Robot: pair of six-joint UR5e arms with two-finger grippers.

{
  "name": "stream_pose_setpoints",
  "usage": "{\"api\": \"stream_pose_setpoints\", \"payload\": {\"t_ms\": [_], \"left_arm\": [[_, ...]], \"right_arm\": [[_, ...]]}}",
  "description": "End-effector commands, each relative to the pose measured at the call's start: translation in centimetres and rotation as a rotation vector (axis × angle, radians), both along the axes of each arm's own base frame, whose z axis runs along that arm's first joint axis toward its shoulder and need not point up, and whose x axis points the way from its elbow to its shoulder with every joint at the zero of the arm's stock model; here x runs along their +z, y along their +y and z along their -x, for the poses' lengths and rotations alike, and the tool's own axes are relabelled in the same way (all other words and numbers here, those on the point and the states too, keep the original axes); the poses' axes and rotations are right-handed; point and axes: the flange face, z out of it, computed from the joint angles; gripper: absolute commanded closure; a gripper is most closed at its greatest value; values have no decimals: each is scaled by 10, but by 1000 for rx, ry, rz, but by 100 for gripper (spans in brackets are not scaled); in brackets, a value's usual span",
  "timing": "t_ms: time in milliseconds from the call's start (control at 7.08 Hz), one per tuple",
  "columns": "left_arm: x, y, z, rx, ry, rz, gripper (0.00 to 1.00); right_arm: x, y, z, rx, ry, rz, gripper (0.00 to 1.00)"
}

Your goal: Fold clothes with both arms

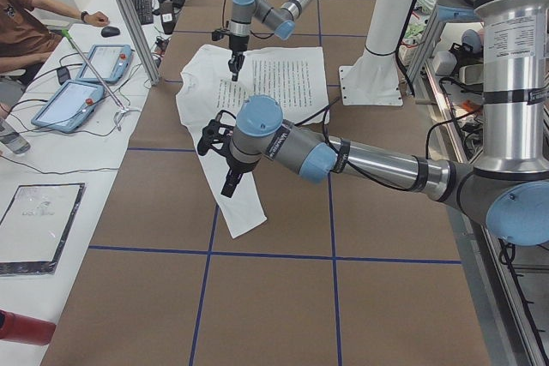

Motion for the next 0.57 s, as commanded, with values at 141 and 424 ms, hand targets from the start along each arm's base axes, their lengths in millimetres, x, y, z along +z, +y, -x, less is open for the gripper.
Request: {"api": "stream_pose_setpoints", "payload": {"t_ms": [141, 424], "left_arm": [[-4, -1, -9, 17, 2, -4, 0], [-9, -5, -18, 37, 2, -17, 0]], "right_arm": [[-22, 23, 20, 44, -29, 24, 88], [-37, 38, 30, 78, -44, 33, 1]]}}
